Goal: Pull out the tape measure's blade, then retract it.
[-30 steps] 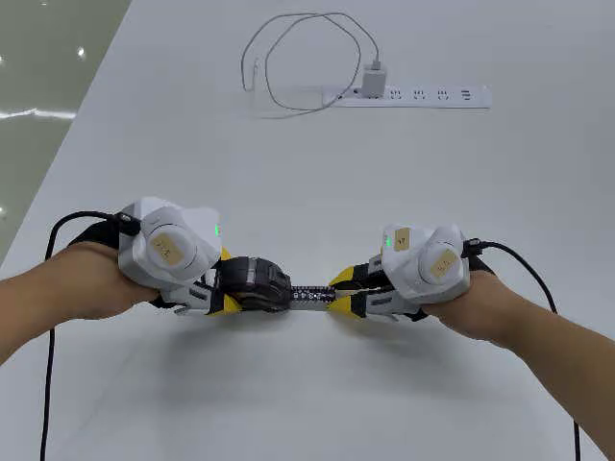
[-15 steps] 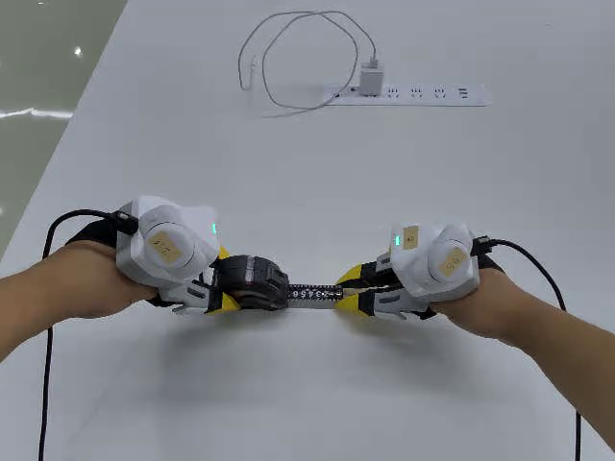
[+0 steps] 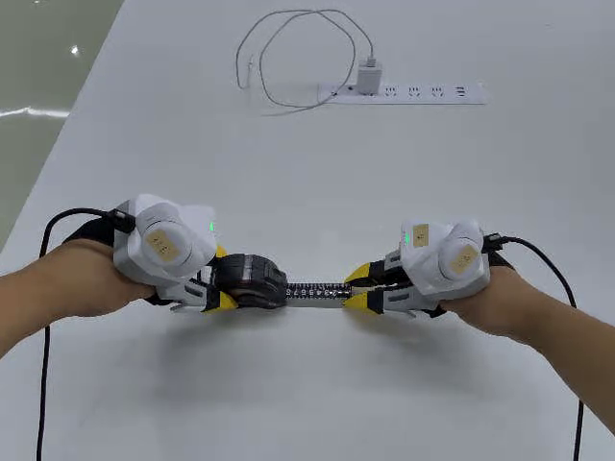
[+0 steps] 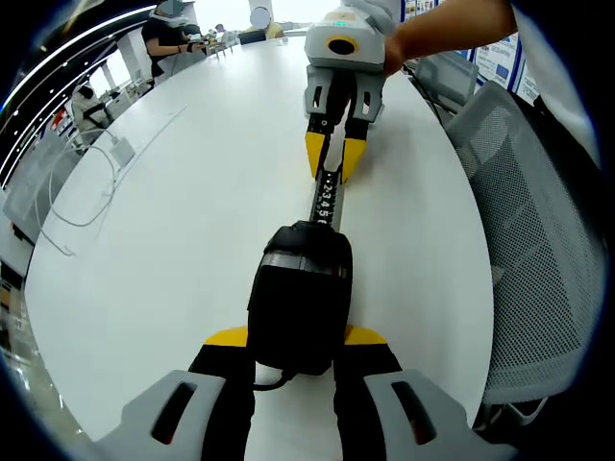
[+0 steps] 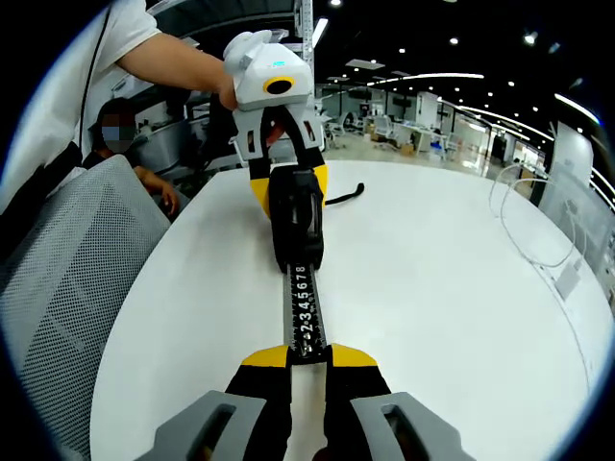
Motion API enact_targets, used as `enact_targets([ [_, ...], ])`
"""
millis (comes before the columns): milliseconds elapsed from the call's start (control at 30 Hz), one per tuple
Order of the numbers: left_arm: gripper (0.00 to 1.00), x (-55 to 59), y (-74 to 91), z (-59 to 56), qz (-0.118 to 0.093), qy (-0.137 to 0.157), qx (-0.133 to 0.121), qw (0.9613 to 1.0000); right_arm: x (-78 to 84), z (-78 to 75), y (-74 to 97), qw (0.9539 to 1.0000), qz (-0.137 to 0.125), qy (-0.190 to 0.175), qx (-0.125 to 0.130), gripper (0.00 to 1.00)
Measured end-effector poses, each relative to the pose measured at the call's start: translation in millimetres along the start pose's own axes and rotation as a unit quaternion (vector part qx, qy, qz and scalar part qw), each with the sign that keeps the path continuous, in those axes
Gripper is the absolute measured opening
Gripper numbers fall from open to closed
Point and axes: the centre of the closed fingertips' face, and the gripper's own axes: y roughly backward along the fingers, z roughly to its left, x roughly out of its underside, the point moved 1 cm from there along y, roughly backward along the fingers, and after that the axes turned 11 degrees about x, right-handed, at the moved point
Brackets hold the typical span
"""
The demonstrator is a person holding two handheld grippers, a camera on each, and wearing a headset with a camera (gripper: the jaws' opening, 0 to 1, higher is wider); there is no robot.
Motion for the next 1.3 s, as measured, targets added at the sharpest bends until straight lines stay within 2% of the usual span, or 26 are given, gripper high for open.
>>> enact_targets([
  [1300,0.26,0.0,-0.8,0.6,-0.001,0.001,-0.001,1.0000,27.0,-9.8,28.3,0.9996,0.023,0.007,0.011,0.07],
])
